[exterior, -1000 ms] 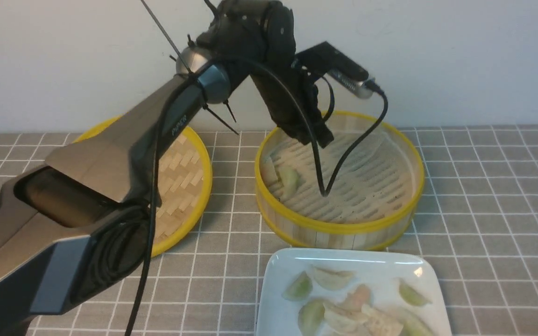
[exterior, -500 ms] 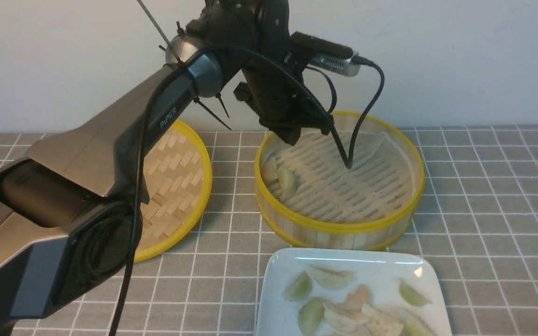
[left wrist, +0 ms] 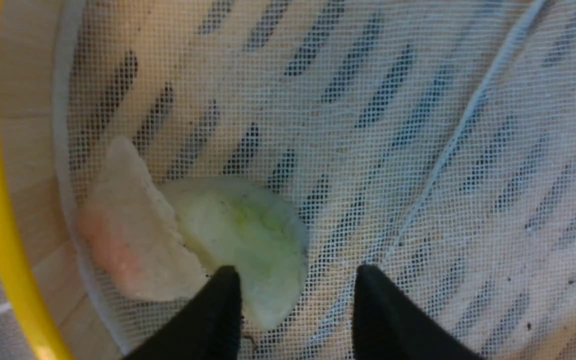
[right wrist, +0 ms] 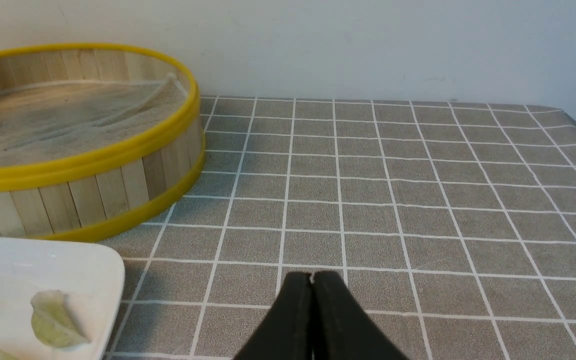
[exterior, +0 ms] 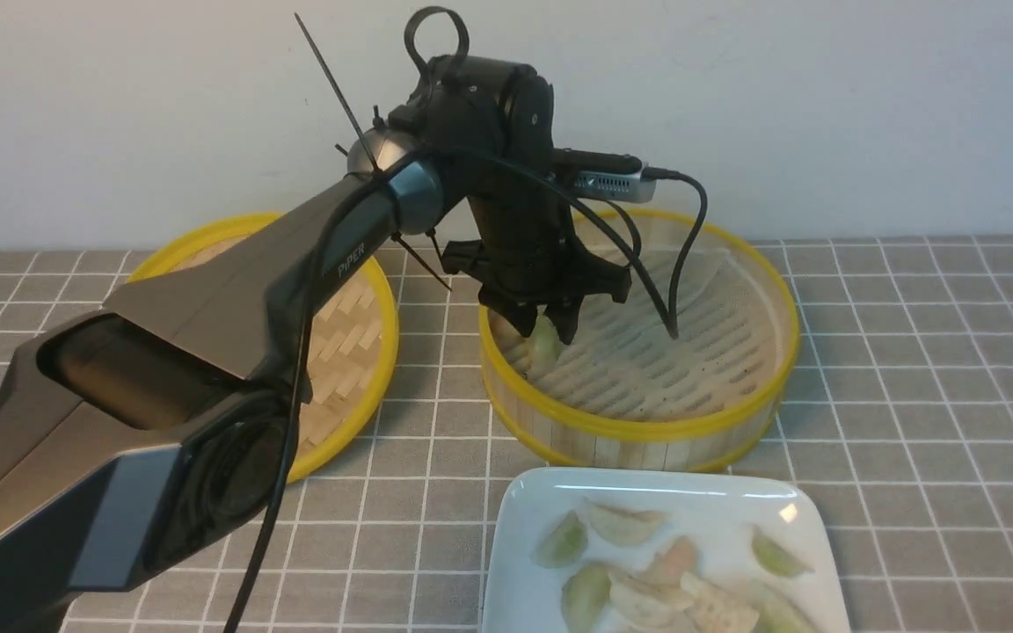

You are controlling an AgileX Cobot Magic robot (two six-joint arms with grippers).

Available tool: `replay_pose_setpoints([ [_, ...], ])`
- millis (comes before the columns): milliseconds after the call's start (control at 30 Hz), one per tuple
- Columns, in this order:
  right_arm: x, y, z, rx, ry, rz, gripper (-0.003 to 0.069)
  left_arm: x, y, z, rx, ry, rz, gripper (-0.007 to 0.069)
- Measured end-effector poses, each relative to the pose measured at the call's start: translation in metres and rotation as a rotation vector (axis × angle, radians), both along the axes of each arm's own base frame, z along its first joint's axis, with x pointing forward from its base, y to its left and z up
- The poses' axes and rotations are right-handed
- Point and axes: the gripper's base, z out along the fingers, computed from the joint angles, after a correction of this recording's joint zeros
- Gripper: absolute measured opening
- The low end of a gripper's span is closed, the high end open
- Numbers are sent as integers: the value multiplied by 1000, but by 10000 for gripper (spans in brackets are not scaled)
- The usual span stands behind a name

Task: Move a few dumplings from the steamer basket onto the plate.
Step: Use the left arm to grab a dumpling from the steamer

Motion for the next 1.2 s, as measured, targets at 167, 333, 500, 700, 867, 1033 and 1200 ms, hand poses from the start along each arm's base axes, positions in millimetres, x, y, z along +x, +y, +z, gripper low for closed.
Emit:
replay_pose_setpoints([
  [167,0,0,0,0,0,0,-14,2,0,-11,18,17,22,356],
  [333,0,0,0,0,0,0,-14,4,1,-18,35,17,83,356],
  [500,0,0,0,0,0,0,-14,5,1,-20,34,17,97,356],
  [700,0,0,0,0,0,0,-14,6,1,-24,53,9,50,307],
  [867,0,0,0,0,0,0,-14,6,1,-24,62,1,10,250],
  [1033,0,0,0,0,0,0,-14,6,1,-21,67,-11,-24,250],
  [1200,0,0,0,0,0,0,-14,3,3,-1,65,-52,-65,177],
])
